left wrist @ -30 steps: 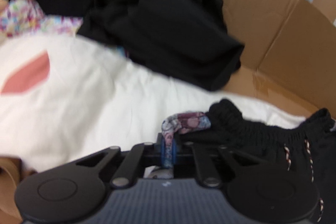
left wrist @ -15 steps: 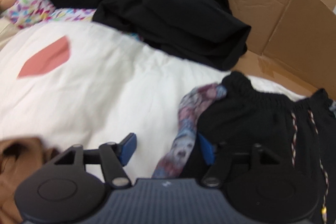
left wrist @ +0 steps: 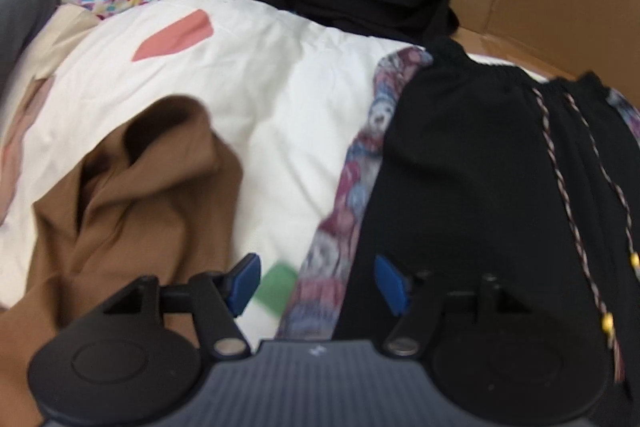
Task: Fold clothes
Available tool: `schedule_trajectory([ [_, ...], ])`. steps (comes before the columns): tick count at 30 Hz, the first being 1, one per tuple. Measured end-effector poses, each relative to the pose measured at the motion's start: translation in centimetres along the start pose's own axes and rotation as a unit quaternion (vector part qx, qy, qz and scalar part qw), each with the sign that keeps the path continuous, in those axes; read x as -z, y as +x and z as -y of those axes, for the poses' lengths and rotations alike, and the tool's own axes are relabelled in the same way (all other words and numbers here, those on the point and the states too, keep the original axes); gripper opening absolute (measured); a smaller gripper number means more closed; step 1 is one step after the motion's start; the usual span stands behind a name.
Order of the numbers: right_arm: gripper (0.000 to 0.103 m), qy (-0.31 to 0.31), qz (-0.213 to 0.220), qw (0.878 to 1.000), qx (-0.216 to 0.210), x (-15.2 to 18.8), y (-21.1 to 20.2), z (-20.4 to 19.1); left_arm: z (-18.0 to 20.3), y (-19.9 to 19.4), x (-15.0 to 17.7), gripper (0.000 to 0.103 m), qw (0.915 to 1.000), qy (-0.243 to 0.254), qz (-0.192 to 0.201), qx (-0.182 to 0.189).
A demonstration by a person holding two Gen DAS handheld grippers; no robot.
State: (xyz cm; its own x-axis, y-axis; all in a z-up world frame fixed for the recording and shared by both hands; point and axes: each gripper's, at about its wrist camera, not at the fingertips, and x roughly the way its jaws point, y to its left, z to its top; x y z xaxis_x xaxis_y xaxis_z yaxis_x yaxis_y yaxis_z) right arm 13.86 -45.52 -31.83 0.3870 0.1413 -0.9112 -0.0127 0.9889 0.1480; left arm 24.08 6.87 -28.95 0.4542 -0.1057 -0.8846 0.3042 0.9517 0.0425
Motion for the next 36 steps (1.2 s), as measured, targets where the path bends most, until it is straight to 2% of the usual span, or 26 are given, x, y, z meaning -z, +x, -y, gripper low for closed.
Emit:
schedule_trajectory([
  [1, 0.045, 0.000, -0.005, 1.000, 0.000, 0.5, 0.1, 0.0, -0.2, -0.2, 0.7, 0.066, 1.0000, -0.004, -0.004, 0.000],
  [3, 0.031, 0.004, -0.019, 1.000, 0.001, 1.6, 0.6, 0.2, -0.5, -0.5, 2.1, 0.066, 0.9999, -0.010, -0.011, -0.003],
  [4, 0.030, 0.004, -0.027, 1.000, 0.004, 2.2, 0.9, 0.2, -0.5, -0.5, 2.5, 0.066, 0.9998, -0.011, -0.014, -0.004],
  [9, 0.028, -0.021, -0.038, 0.999, 0.028, 3.9, 1.0, 0.1, -1.4, -0.8, 5.1, 0.066, 0.9992, -0.028, -0.025, -0.012],
  [11, 0.028, -0.017, -0.047, 0.998, 0.039, 4.2, 0.5, 0.1, -1.7, -1.4, 6.1, 0.066, 0.9989, -0.026, -0.032, -0.024],
  [13, 0.029, -0.009, -0.058, 0.997, 0.043, 4.3, 0.1, 0.1, -2.1, -2.3, 7.0, 0.066, 0.9989, -0.026, -0.033, -0.020],
  [16, 0.030, -0.019, -0.066, 0.996, 0.048, 4.1, -1.8, -0.5, -2.8, -3.7, 8.7, 0.067, 0.9986, -0.033, -0.033, -0.024],
  [20, 0.040, -0.023, -0.033, 0.998, 0.038, 3.6, -5.4, -1.5, -3.5, -5.9, 10.2, 0.065, 0.9966, -0.071, -0.034, -0.023],
  [26, 0.050, -0.037, 0.020, 0.999, 0.017, 3.0, -9.8, -5.2, -4.4, -9.6, 12.3, 0.065, 0.9964, -0.065, -0.019, -0.050],
  [29, 0.054, -0.047, 0.025, 0.999, 0.005, 3.6, -10.7, -7.1, -5.6, -10.1, 13.4, 0.052, 0.9951, -0.081, -0.022, -0.052],
  [31, 0.054, -0.051, 0.028, 0.998, -0.001, 4.2, -11.1, -7.5, -6.6, -10.3, 14.2, 0.049, 0.9937, -0.097, -0.023, -0.052],
  [36, 0.054, -0.060, 0.035, 0.997, -0.026, 5.5, -11.4, -8.9, -7.9, -9.8, 15.5, 0.032, 0.9915, -0.122, -0.026, -0.038],
])
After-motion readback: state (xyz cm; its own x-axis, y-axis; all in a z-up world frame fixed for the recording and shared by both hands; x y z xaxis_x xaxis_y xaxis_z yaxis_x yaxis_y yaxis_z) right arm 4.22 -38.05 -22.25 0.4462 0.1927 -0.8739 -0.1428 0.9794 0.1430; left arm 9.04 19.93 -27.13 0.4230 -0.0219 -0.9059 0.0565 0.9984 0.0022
